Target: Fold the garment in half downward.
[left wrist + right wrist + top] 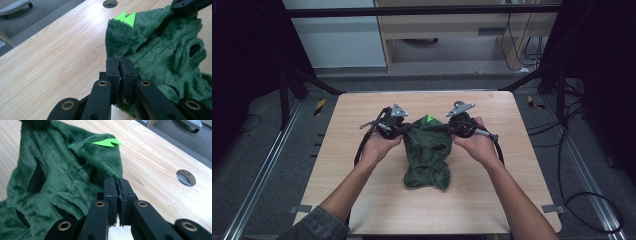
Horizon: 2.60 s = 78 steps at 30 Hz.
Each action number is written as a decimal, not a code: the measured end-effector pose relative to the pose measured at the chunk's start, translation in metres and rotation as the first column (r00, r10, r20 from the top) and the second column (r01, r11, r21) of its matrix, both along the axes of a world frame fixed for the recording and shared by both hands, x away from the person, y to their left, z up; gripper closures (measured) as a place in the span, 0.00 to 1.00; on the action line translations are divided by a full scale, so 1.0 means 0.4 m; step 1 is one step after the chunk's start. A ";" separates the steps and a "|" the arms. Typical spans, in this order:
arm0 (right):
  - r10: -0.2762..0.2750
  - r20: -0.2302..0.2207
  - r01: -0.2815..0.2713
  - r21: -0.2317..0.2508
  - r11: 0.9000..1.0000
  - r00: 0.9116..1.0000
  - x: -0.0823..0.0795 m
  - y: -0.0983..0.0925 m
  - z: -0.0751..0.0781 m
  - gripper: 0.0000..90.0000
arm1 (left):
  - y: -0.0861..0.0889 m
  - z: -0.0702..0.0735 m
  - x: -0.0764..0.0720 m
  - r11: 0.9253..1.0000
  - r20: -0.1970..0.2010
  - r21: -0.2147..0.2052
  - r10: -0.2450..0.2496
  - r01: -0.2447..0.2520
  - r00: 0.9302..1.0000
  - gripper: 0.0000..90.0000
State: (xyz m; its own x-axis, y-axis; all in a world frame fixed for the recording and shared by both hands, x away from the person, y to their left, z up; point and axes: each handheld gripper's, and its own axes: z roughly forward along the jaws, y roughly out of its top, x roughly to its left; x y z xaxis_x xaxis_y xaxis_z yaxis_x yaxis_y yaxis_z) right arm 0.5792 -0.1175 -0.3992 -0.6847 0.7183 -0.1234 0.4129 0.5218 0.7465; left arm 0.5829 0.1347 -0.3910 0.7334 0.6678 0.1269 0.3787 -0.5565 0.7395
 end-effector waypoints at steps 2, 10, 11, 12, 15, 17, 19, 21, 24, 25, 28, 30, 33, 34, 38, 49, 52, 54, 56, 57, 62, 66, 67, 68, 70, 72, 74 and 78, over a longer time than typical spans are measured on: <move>0.002 0.001 -0.002 -0.006 1.000 1.000 -0.003 -0.001 -0.008 0.96 | -0.001 -0.005 -0.002 1.000 0.002 0.002 -0.004 0.004 1.000 0.96; 0.009 -0.006 -0.009 -0.009 1.000 1.000 -0.026 -0.010 -0.044 0.96 | -0.006 -0.031 -0.019 1.000 0.004 0.018 -0.014 0.014 1.000 0.96; 0.013 -0.005 -0.013 -0.012 1.000 1.000 -0.029 -0.011 -0.045 0.96 | -0.007 -0.033 -0.022 1.000 0.008 0.019 -0.014 0.014 1.000 0.96; 0.014 -0.002 -0.014 -0.007 1.000 1.000 -0.033 -0.011 -0.048 0.96 | -0.006 -0.034 -0.026 1.000 0.010 0.022 -0.017 0.017 1.000 0.96; 0.017 -0.001 -0.017 -0.002 1.000 1.000 -0.043 -0.012 -0.055 0.96 | -0.005 -0.040 -0.034 1.000 0.012 0.015 -0.018 0.018 1.000 0.96; 0.015 0.001 -0.015 0.005 1.000 1.000 -0.049 -0.014 -0.059 0.96 | -0.003 -0.044 -0.042 1.000 0.014 0.005 -0.018 0.018 1.000 0.95; 0.014 0.003 -0.014 0.016 1.000 1.000 -0.056 -0.016 -0.063 0.96 | -0.001 -0.049 -0.049 1.000 0.015 0.003 -0.021 0.021 1.000 0.95; 0.018 0.003 -0.018 0.020 1.000 1.000 -0.063 -0.017 -0.068 0.96 | 0.003 -0.055 -0.056 1.000 0.015 0.001 -0.025 0.025 1.000 0.95; 0.022 0.002 -0.022 0.023 1.000 1.000 -0.071 -0.015 -0.073 0.96 | 0.007 -0.059 -0.063 1.000 0.016 -0.004 -0.022 0.022 1.000 0.95; 0.022 0.000 -0.022 0.023 0.999 1.000 -0.073 -0.015 -0.074 0.96 | 0.008 -0.060 -0.065 1.000 0.016 -0.005 -0.022 0.022 1.000 0.95; 0.027 0.009 -0.027 0.020 0.999 1.000 -0.079 -0.012 -0.075 0.96 | 0.009 -0.060 -0.072 1.000 0.020 -0.004 -0.020 0.020 1.000 0.95; 0.029 0.011 -0.029 0.020 0.999 1.000 -0.084 -0.011 -0.075 0.96 | 0.011 -0.060 -0.077 1.000 0.019 -0.007 -0.022 0.022 1.000 0.95; 0.033 0.016 -0.033 0.019 0.999 0.999 -0.092 -0.009 -0.074 0.96 | 0.014 -0.062 -0.084 1.000 0.023 -0.010 -0.023 0.023 0.999 0.95; 0.035 0.016 -0.036 0.020 0.999 0.999 -0.094 -0.010 -0.074 0.96 | 0.015 -0.063 -0.086 1.000 0.023 -0.013 -0.023 0.023 0.999 0.95; 0.042 0.018 -0.043 0.021 0.999 0.999 -0.106 -0.009 -0.076 0.96 | 0.018 -0.072 -0.096 0.999 0.019 -0.013 -0.030 0.030 0.999 0.95; 0.061 0.027 -0.062 0.017 0.998 0.998 -0.141 -0.007 -0.091 0.96 | 0.023 -0.086 -0.123 0.999 0.027 -0.021 -0.034 0.034 0.999 0.95; 0.064 0.026 -0.065 0.017 0.998 0.998 -0.149 -0.006 -0.097 0.96 | 0.022 -0.097 -0.133 0.999 0.028 -0.017 -0.036 0.036 0.999 0.95; 0.066 0.027 -0.067 0.011 0.998 0.997 -0.154 -0.006 -0.102 0.96 | 0.022 -0.102 -0.138 0.999 0.030 -0.016 -0.036 0.036 0.999 0.95; 0.067 0.025 -0.067 0.011 0.998 0.997 -0.158 -0.005 -0.106 0.96 | 0.022 -0.106 -0.140 0.999 0.030 -0.016 -0.035 0.035 0.999 0.95; 0.068 0.024 -0.069 0.009 0.998 0.997 -0.159 -0.006 -0.108 0.96 | 0.022 -0.108 -0.141 0.999 0.029 -0.015 -0.037 0.038 0.999 0.95; 0.070 0.023 -0.070 0.009 0.998 0.997 -0.163 -0.007 -0.110 0.96 | 0.021 -0.107 -0.146 0.999 0.034 -0.017 -0.042 0.042 0.999 0.95; 0.073 0.027 -0.073 0.011 0.997 0.997 -0.166 -0.007 -0.107 0.96 | 0.021 -0.104 -0.150 0.999 0.038 -0.021 -0.043 0.044 0.998 0.95; 0.073 0.029 -0.073 0.010 0.997 0.997 -0.168 -0.007 -0.106 0.96 | 0.021 -0.103 -0.152 0.999 0.037 -0.025 -0.044 0.045 0.998 0.95; 0.073 0.030 -0.074 0.014 0.997 0.997 -0.169 -0.007 -0.105 0.96 | 0.021 -0.102 -0.154 0.999 0.039 -0.024 -0.045 0.046 0.998 0.95; 0.074 0.035 -0.075 0.016 0.997 0.997 -0.173 -0.007 -0.101 0.96 | 0.022 -0.100 -0.158 0.998 0.042 -0.026 -0.049 0.050 0.998 0.95; 0.077 0.036 -0.078 0.016 0.997 0.996 -0.177 -0.007 -0.099 0.96 | 0.022 -0.100 -0.162 0.998 0.043 -0.029 -0.052 0.053 0.998 0.95; 0.080 0.040 -0.081 0.019 0.997 0.996 -0.180 -0.008 -0.097 0.96 | 0.024 -0.101 -0.167 0.998 0.040 -0.032 -0.054 0.055 0.998 0.95; 0.084 0.042 -0.085 0.023 0.996 0.996 -0.188 -0.007 -0.091 0.96 | 0.027 -0.099 -0.174 0.997 0.033 -0.039 -0.065 0.066 0.997 0.95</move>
State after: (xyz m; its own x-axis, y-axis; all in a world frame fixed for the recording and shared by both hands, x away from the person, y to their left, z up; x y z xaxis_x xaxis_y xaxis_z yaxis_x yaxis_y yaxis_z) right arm 0.5039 -0.1202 -0.4357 -0.7379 0.6611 -0.1358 0.3365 0.5348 0.7751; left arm 0.5134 0.1455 -0.4305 0.7717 0.6235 0.1250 0.3185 -0.5491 0.7727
